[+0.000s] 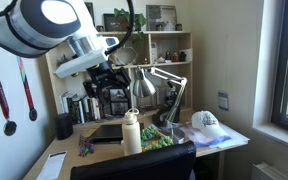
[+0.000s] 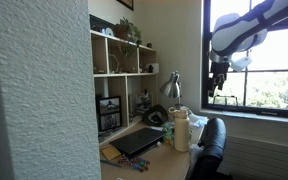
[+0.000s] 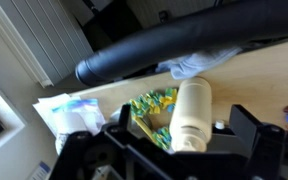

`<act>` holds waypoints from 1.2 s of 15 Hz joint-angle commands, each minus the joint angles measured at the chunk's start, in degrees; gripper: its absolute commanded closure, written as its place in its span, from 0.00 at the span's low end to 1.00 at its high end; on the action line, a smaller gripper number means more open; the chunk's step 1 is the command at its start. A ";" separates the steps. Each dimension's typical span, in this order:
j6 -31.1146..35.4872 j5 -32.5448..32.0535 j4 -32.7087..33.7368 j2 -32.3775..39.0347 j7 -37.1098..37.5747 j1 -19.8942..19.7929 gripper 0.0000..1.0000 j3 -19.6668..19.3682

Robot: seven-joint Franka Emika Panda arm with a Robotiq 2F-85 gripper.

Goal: Click on the button on the black box

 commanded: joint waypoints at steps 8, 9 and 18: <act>7.84 13.31 3.84 5.53 -4.66 23.89 0.00 11.37; 9.54 14.48 4.44 7.21 -6.02 25.90 0.00 11.73; 15.80 24.88 8.70 15.54 -20.66 34.73 0.00 12.99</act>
